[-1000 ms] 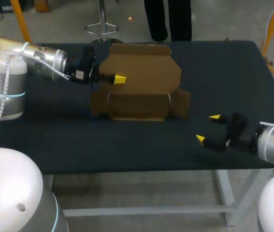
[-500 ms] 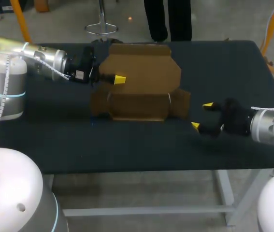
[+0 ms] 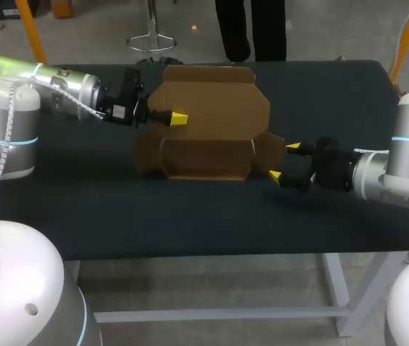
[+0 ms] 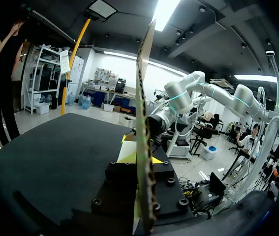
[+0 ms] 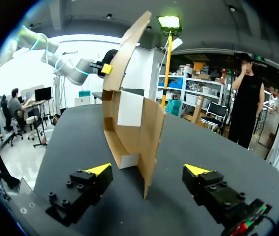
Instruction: Assemble the packaging by folding the flat box into shape, placing the metal phone stand inside, and closing the box properly
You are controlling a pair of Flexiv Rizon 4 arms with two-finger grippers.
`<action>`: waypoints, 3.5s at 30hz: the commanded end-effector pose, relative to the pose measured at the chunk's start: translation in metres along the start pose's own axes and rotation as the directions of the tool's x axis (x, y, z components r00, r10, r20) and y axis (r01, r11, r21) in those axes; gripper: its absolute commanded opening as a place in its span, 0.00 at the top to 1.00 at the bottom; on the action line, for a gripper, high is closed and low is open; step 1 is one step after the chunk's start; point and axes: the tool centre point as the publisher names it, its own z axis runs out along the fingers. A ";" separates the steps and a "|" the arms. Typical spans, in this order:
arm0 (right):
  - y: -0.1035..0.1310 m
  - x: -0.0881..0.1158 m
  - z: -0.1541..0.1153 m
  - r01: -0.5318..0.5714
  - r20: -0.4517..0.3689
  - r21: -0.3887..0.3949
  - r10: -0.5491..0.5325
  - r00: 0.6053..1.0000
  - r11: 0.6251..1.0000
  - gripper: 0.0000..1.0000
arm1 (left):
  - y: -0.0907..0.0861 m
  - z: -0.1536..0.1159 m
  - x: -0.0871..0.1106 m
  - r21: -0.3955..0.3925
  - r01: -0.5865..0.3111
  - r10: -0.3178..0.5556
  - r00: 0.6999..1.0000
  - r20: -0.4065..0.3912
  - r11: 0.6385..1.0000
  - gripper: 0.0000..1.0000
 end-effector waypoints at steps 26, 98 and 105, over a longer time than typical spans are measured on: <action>0.009 0.026 0.020 -0.015 0.057 -0.011 0.016 0.998 1.000 1.00 | 0.003 0.002 -0.002 -0.001 0.001 -0.001 1.000 -0.004 1.000 1.00; 0.006 0.093 0.013 -0.084 0.045 -0.006 0.084 0.995 0.996 0.38 | 0.003 0.002 -0.002 -0.001 0.001 -0.001 1.000 -0.004 1.000 1.00; 0.004 0.083 0.003 -0.061 -0.015 0.020 0.062 0.998 0.998 0.25 | 0.003 0.002 -0.002 -0.001 0.001 -0.001 1.000 -0.004 1.000 1.00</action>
